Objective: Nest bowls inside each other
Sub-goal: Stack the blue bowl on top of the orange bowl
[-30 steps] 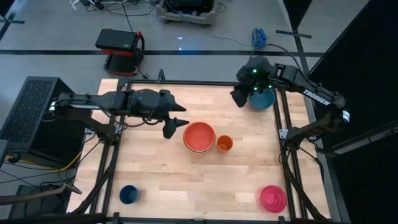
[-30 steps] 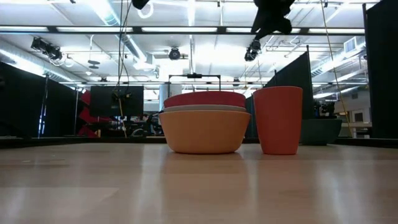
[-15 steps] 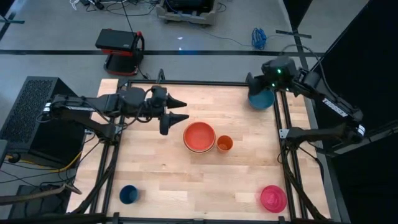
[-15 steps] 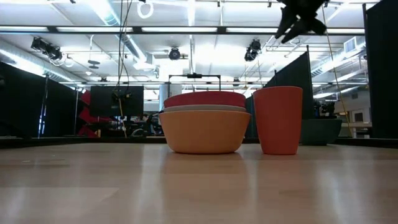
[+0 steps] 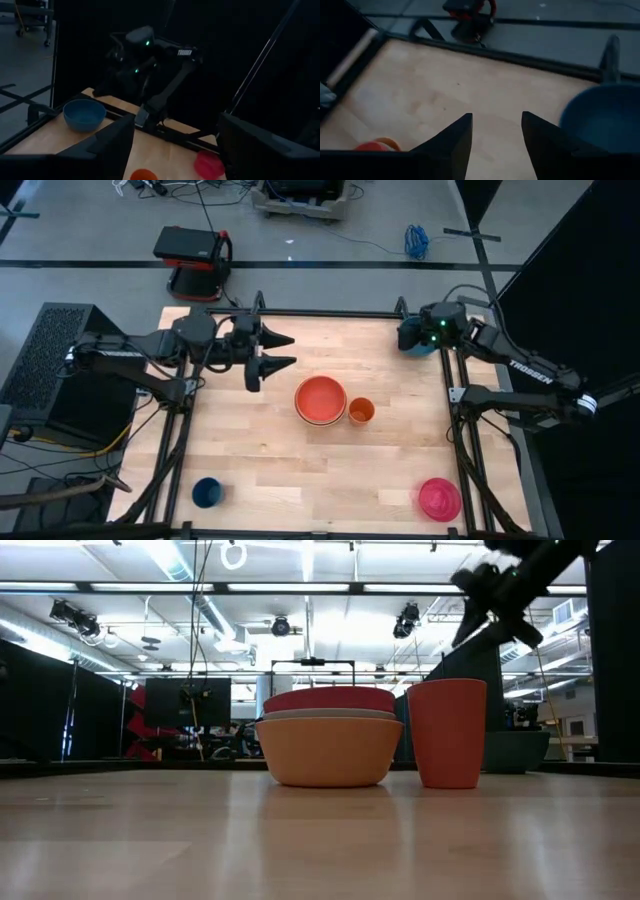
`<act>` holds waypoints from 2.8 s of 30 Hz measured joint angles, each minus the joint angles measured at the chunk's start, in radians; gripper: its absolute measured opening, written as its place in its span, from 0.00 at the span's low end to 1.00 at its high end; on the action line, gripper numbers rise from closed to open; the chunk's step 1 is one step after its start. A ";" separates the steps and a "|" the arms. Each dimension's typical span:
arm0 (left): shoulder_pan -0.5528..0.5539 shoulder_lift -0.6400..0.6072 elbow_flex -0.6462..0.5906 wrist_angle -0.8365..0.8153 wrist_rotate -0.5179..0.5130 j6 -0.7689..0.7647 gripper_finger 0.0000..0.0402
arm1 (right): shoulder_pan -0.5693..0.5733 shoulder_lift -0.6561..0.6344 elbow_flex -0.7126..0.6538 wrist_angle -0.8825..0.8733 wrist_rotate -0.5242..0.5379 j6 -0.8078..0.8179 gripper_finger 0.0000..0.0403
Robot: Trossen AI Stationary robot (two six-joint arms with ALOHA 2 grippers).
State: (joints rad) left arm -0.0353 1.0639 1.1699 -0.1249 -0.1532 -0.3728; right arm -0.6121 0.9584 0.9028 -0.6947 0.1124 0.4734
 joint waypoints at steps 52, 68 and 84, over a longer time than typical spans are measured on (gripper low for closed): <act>0.000 -0.026 0.000 0.001 0.035 -0.107 0.62 | -0.137 0.253 -0.122 -0.112 -0.015 -0.248 0.57; 0.000 -0.026 0.000 0.001 0.047 -0.111 0.62 | -0.137 0.478 -0.122 -0.053 -0.038 -0.276 0.56; 0.000 -0.026 0.000 0.000 0.050 -0.111 0.61 | -0.136 0.491 -0.110 -0.011 -0.061 -0.277 0.17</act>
State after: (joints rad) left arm -0.0353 1.0374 1.1698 -0.1246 -0.1029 -0.4841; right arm -0.7485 1.4491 0.7924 -0.7059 0.0519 0.1966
